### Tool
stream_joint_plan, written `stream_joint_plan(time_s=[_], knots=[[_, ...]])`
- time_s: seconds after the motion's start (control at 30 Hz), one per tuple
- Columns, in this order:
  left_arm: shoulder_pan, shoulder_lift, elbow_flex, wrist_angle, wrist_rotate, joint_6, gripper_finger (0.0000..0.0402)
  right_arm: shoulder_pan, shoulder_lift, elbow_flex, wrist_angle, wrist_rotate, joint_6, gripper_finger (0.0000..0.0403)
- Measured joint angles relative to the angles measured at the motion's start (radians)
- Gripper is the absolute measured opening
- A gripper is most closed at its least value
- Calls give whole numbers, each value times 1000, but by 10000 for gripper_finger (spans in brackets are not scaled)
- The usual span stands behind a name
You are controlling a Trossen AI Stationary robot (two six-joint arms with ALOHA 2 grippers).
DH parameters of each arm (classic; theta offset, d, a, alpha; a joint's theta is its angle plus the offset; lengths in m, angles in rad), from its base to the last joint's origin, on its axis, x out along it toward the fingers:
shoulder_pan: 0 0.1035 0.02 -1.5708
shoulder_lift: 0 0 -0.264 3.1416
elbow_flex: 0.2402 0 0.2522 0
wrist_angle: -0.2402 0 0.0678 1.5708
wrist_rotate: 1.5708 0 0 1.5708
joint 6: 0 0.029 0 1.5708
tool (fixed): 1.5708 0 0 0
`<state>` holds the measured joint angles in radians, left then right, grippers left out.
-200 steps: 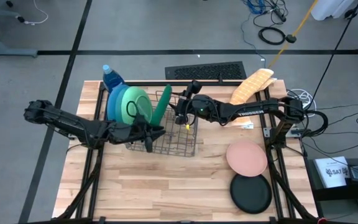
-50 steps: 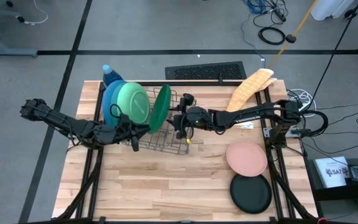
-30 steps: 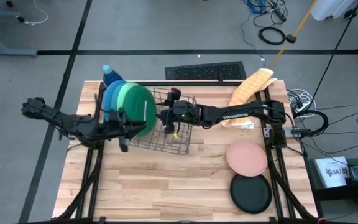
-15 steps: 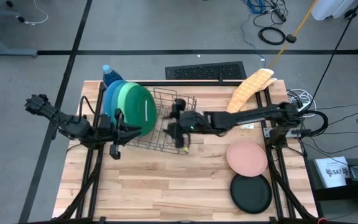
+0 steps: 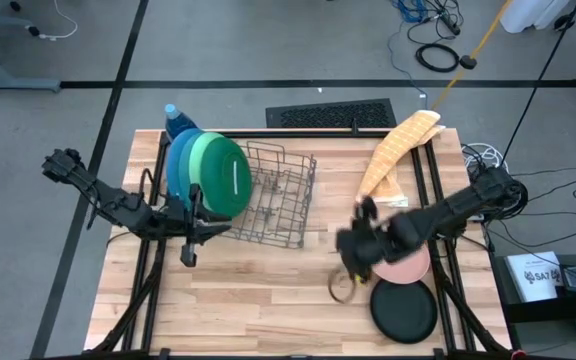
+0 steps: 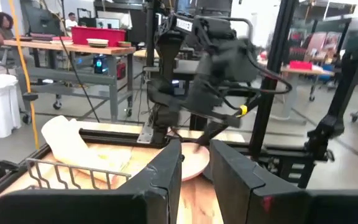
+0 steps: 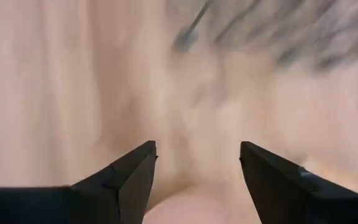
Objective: Sort dishes
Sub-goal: Put the light orange plate into the dish rack
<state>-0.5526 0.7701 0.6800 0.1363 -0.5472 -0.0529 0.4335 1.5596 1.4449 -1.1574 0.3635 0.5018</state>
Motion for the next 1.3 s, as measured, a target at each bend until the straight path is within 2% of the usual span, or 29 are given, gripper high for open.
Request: stream_joint_plan(time_s=[0.17,0.33,0.6,0.97,1.13,1.3], knots=[[0,25,0,-8,1,9,83,99,11,-98,-21,-112,330,228],[0,27,0,-12,2,7,83,158,33,-200,-19,-218,506,228],[-4,27,0,-14,2,8,83,164,77,-314,51,-312,553,228],[-4,27,0,9,-30,16,83,155,88,-439,150,-340,597,225],[-4,27,0,12,-31,16,83,155,88,-447,195,-339,571,172],[-4,26,0,13,-32,16,83,155,88,-447,203,-336,556,67]])
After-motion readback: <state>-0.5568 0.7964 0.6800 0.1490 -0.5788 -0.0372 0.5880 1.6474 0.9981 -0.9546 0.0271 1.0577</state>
